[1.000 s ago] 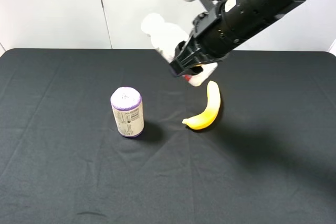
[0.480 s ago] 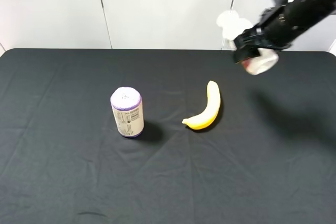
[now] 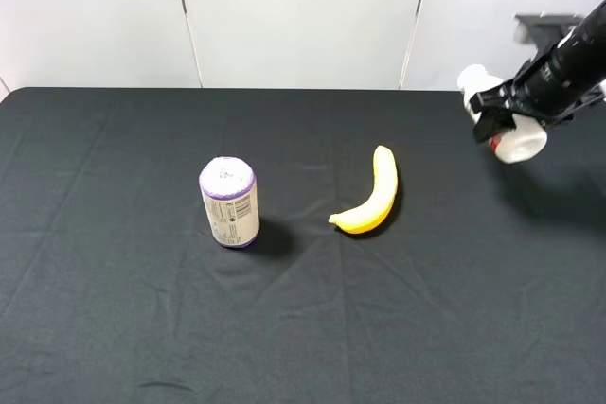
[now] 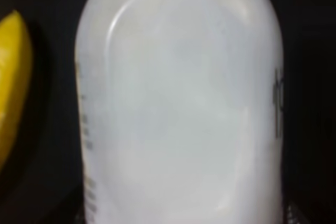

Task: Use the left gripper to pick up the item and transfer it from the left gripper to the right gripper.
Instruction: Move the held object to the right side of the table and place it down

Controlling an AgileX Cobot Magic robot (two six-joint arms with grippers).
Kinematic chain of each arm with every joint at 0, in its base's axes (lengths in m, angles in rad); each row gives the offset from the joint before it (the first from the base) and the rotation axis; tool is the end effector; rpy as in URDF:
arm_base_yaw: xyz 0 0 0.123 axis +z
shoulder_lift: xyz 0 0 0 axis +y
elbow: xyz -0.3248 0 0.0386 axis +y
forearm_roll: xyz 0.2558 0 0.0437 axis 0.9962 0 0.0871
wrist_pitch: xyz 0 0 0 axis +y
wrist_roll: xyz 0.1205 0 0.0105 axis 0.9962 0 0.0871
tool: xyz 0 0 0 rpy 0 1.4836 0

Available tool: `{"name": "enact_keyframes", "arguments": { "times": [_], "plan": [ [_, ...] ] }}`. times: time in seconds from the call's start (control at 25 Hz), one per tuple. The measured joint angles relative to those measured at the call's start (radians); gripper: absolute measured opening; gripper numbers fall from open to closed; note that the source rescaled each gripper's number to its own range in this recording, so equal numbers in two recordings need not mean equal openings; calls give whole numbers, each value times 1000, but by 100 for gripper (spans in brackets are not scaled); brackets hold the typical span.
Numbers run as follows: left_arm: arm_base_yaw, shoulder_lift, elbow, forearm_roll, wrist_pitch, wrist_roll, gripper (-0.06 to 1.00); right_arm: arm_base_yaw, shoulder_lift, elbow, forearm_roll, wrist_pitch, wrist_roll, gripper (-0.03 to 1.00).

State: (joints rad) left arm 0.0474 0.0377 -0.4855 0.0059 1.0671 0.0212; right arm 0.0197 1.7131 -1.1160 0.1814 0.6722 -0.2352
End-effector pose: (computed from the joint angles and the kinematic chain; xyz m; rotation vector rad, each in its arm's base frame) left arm -0.0073 0.0003 0.2626 -0.0277 2.1031 0.0484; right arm 0.3665 0.0208 0.2205 -0.1847 2.7321 0.1341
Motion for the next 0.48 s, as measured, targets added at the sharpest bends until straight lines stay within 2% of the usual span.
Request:
{"name": "enact_keyframes", "arguments": {
  "times": [0.48],
  "plan": [
    [0, -32, 0, 0, -4, 0, 100, 0, 179, -1, 4, -15, -6, 16]
  ]
}}
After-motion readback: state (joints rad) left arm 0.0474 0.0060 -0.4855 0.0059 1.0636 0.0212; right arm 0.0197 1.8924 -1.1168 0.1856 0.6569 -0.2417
